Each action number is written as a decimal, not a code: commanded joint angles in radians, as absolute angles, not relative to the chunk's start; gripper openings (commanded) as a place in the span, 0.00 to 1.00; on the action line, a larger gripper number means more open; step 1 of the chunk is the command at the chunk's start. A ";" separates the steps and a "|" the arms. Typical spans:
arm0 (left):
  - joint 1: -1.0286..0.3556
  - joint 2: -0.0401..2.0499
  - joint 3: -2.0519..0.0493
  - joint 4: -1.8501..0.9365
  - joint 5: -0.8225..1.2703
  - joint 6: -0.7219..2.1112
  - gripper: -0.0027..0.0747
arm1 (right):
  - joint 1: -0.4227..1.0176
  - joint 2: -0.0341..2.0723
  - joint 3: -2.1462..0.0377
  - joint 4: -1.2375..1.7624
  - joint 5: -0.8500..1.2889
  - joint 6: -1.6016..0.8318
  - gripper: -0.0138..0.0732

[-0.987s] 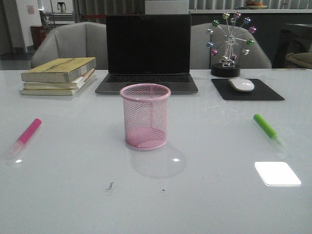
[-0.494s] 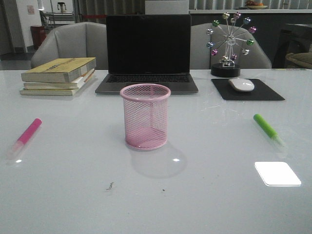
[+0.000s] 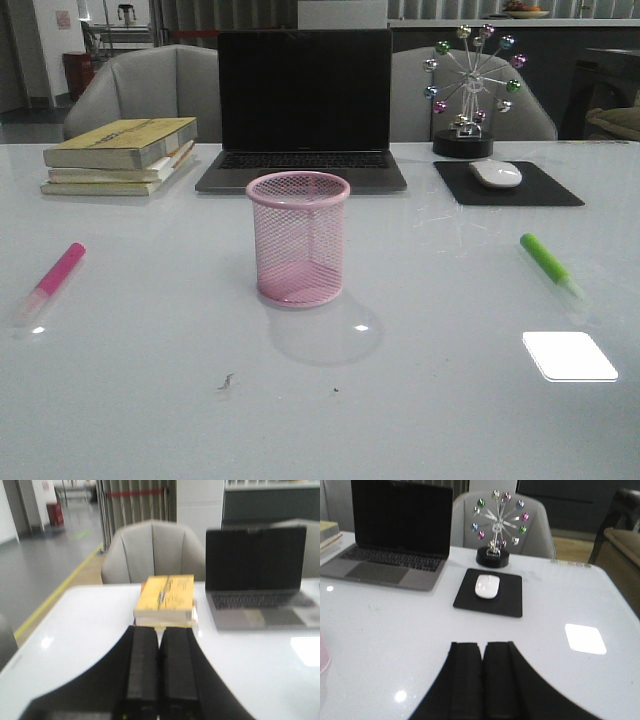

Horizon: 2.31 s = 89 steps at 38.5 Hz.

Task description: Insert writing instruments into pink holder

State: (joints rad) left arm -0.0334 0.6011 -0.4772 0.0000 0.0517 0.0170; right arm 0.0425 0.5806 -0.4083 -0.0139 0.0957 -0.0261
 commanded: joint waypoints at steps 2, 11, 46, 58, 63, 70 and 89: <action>-0.039 0.713 -0.528 0.000 -0.044 0.007 0.16 | 0.043 0.681 -0.447 -0.024 0.043 -0.026 0.23; -0.039 0.837 -0.528 0.000 -0.057 0.007 0.57 | 0.043 0.810 -0.447 -0.023 0.057 -0.026 0.45; -0.039 0.837 -0.530 -0.058 -0.136 0.007 0.65 | 0.044 1.438 -1.167 0.060 0.656 -0.025 0.80; -0.039 0.837 -0.530 -0.090 -0.136 0.007 0.65 | 0.044 1.923 -1.706 0.096 1.089 -0.025 0.80; -0.039 0.837 -0.530 -0.090 -0.136 0.007 0.65 | 0.044 2.041 -1.851 0.117 1.155 -0.025 0.80; -0.039 0.837 -0.530 -0.090 -0.137 0.007 0.65 | 0.047 2.095 -1.900 0.151 1.131 -0.025 0.80; -0.039 0.837 -0.530 -0.090 -0.137 0.007 0.65 | 0.053 2.144 -1.892 0.122 1.116 -0.025 0.80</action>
